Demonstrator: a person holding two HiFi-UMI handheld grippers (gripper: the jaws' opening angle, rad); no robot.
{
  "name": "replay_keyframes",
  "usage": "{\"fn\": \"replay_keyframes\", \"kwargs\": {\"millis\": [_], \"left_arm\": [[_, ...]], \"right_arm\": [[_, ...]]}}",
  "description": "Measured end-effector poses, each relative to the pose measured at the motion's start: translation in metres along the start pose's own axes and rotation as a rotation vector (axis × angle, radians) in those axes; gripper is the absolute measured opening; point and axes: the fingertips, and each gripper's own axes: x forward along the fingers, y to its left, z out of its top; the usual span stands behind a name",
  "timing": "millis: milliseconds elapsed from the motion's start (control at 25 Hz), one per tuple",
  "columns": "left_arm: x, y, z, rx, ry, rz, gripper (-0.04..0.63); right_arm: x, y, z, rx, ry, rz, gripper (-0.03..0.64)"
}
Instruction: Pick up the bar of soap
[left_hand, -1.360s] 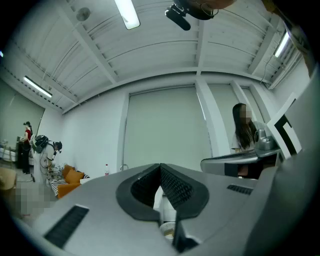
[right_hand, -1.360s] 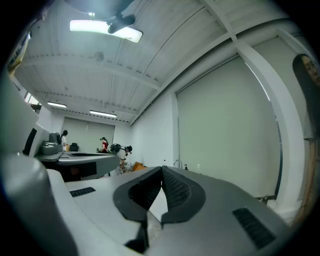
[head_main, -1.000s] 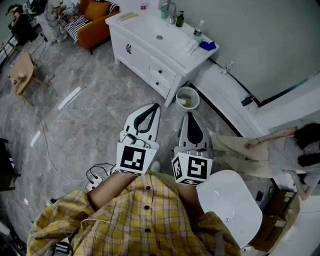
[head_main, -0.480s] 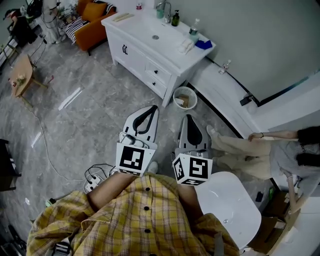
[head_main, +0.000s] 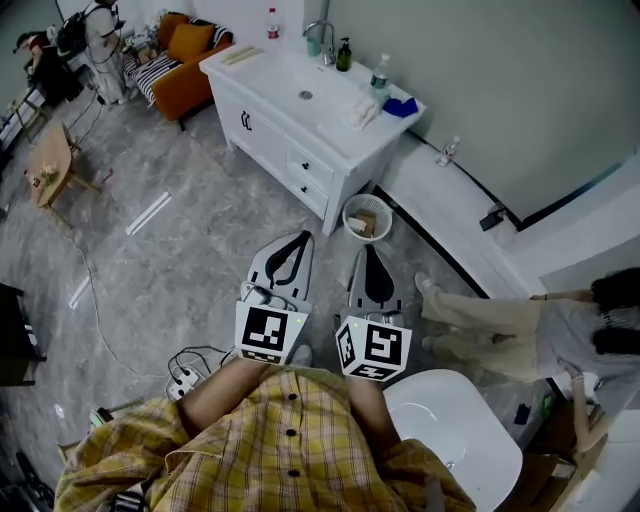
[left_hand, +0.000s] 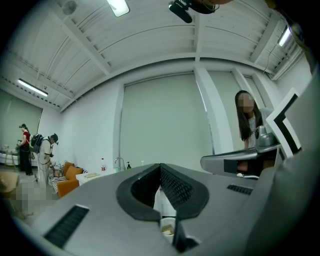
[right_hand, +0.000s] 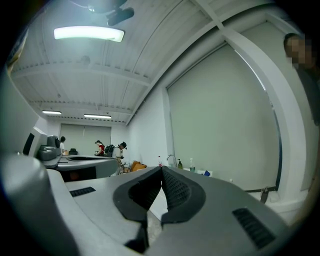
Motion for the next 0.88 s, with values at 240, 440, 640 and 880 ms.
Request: {"fn": "replay_keyframes", "kwargs": {"millis": [240,440,640,880], "left_arm": [[0.030,0.002,0.003,0.030,-0.001,-0.005,0.012],[0.074,0.016,-0.010,0.021,0.010,-0.025,0.012],[0.140,0.045,-0.007,0.011,-0.016,-0.055,0.012],[0.225,0.098,-0.007,-0.005,-0.010,-0.074,0.012]], "right_arm": [[0.025,-0.018,0.006,0.022,-0.014,-0.013,0.018],[0.068,-0.036,-0.003,0.022,0.002,-0.032,0.018],[0.130,-0.049,0.007,0.010,-0.026,-0.055,0.018],[0.227,-0.061,0.013,0.004,-0.006,-0.071,0.018]]}}
